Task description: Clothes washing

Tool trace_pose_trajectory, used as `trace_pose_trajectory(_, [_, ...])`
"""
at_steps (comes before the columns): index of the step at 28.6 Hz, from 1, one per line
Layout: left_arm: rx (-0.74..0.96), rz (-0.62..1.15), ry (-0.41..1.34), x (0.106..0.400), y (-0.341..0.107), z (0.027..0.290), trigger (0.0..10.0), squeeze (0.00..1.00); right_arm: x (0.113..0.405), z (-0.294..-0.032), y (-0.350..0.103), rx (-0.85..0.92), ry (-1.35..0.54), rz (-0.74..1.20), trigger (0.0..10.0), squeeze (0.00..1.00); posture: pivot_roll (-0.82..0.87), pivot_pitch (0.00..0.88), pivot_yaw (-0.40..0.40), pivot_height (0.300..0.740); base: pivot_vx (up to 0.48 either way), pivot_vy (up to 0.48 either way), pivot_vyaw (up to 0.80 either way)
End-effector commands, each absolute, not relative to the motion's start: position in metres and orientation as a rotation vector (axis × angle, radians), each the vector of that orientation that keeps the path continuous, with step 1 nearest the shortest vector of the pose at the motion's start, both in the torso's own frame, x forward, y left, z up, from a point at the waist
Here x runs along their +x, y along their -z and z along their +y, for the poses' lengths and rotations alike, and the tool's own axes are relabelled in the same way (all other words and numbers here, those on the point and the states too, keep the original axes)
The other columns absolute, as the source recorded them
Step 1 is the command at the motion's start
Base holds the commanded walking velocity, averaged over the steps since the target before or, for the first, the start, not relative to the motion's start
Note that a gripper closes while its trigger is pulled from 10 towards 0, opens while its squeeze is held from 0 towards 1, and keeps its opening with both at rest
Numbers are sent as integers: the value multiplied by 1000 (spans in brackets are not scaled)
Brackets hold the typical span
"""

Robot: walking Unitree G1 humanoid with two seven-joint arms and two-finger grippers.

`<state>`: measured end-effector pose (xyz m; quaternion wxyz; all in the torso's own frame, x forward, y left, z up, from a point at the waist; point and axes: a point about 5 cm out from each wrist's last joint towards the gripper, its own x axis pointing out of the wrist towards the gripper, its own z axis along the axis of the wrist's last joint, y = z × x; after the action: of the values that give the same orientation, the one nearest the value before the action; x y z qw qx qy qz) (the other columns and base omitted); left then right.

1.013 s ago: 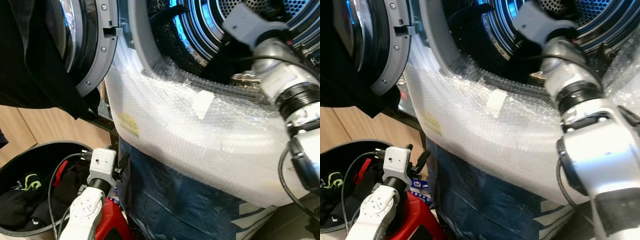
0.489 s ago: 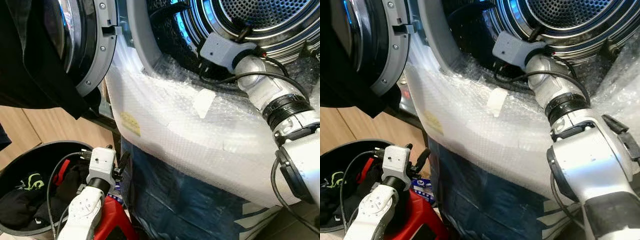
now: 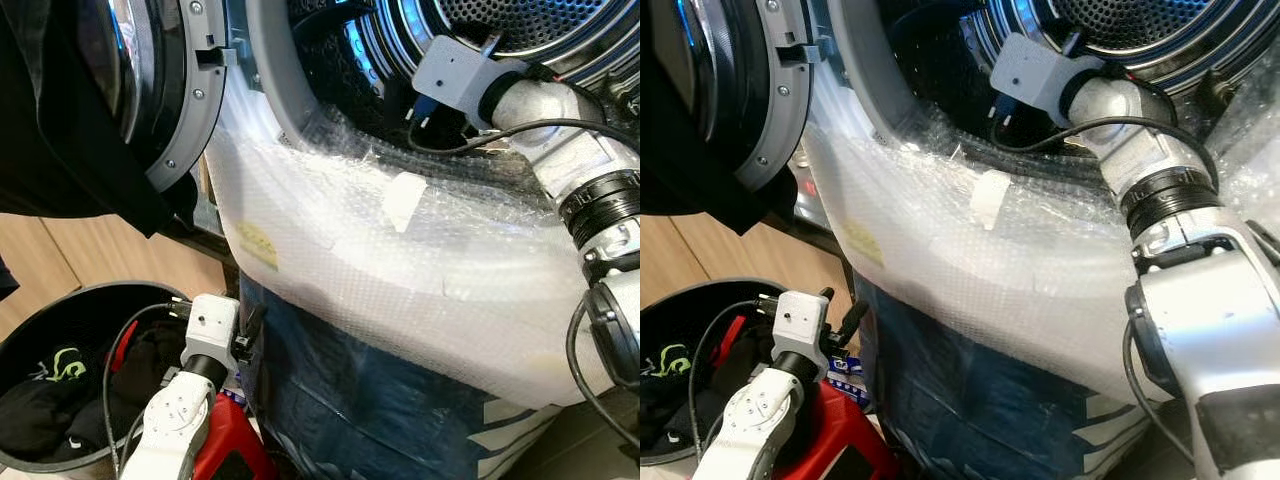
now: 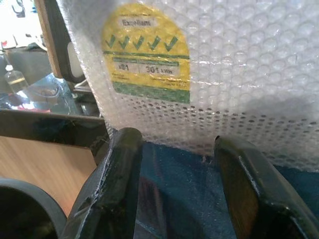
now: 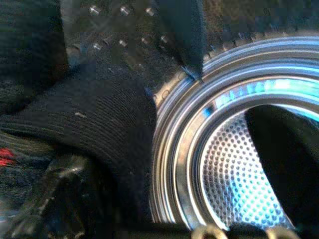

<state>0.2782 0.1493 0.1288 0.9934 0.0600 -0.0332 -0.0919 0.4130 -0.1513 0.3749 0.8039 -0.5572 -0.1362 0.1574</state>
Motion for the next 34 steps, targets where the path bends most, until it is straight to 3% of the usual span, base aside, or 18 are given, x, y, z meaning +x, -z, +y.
trace_pose_trajectory(1, [113,-59,185,278,-129,151,10000,0,410,-157,-374,-1250,-373,-280,10000,0,41,21,-3,740,0,0,0])
trace_pose_trajectory(5, [114,-55,190,279,-129,152,10000,0,401,-163,-395,-1386,-367,-328,10000,0,21,33,8,740,0,0,0])
trace_pose_trajectory(11, [113,-56,198,282,-130,151,10000,0,397,-160,-414,-1431,-334,-352,10000,0,22,34,2,740,0,0,0])
trace_pose_trajectory(17, [110,-56,202,282,-129,148,10000,0,395,-137,-423,-1446,-310,-452,10000,0,7,35,0,740,0,0,0])
trace_pose_trajectory(21, [108,-55,219,281,-128,144,10000,0,394,-113,-429,-1442,-218,-618,10000,0,15,32,-1,740,0,0,0])
trace_pose_trajectory(23, [107,-55,219,281,-128,143,10000,0,391,-95,-431,-1599,-103,-791,10000,0,16,33,0,740,0,0,0])
trace_pose_trajectory(29, [106,-54,211,280,-128,144,10000,0,400,-86,-416,-2041,75,-836,10000,0,27,25,-11,740,0,0,0])
trace_pose_trajectory(34, [102,-53,218,277,-127,142,10000,0,404,-86,-410,-2208,140,-870,10000,0,37,2,-18,740,0,0,0])
